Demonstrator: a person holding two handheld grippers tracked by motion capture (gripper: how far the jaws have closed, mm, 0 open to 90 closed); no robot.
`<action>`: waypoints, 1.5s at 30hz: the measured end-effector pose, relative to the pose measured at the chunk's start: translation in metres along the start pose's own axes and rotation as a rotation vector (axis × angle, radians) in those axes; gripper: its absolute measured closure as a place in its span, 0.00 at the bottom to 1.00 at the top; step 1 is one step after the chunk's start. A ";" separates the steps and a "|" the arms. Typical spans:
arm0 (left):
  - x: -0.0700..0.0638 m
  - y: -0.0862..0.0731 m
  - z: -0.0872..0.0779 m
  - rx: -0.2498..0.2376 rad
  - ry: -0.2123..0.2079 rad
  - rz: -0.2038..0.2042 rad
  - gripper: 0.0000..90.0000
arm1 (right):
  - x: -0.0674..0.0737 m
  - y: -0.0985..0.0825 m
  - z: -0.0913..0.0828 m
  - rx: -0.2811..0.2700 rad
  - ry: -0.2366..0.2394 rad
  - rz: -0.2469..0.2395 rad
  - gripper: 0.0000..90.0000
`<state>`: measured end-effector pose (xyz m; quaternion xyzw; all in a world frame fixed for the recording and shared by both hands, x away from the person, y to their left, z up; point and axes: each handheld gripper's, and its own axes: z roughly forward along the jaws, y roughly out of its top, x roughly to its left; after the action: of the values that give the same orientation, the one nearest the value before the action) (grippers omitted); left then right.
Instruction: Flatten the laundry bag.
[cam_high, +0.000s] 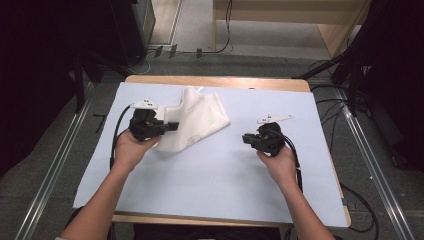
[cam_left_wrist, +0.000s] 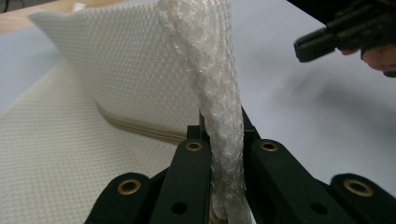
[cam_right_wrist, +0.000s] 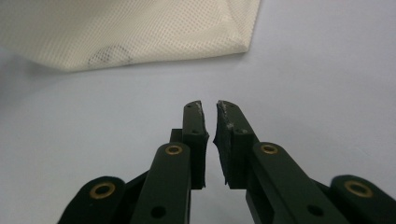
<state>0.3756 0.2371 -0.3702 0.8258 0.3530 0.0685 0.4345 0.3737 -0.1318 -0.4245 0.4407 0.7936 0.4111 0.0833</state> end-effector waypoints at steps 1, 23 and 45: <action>-0.004 -0.001 0.003 0.008 -0.007 0.005 0.99 | -0.001 0.000 -0.001 -0.005 -0.005 0.003 0.93; -0.041 -0.043 0.083 0.248 -0.171 0.058 0.93 | 0.008 0.005 0.010 -0.032 0.022 0.023 0.94; -0.036 -0.047 0.082 0.245 -0.167 0.055 0.89 | 0.026 0.041 0.080 -0.010 0.071 0.057 0.49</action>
<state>0.3587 0.1770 -0.4493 0.8849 0.2984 -0.0322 0.3561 0.4237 -0.0544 -0.4403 0.4476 0.7811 0.4329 0.0456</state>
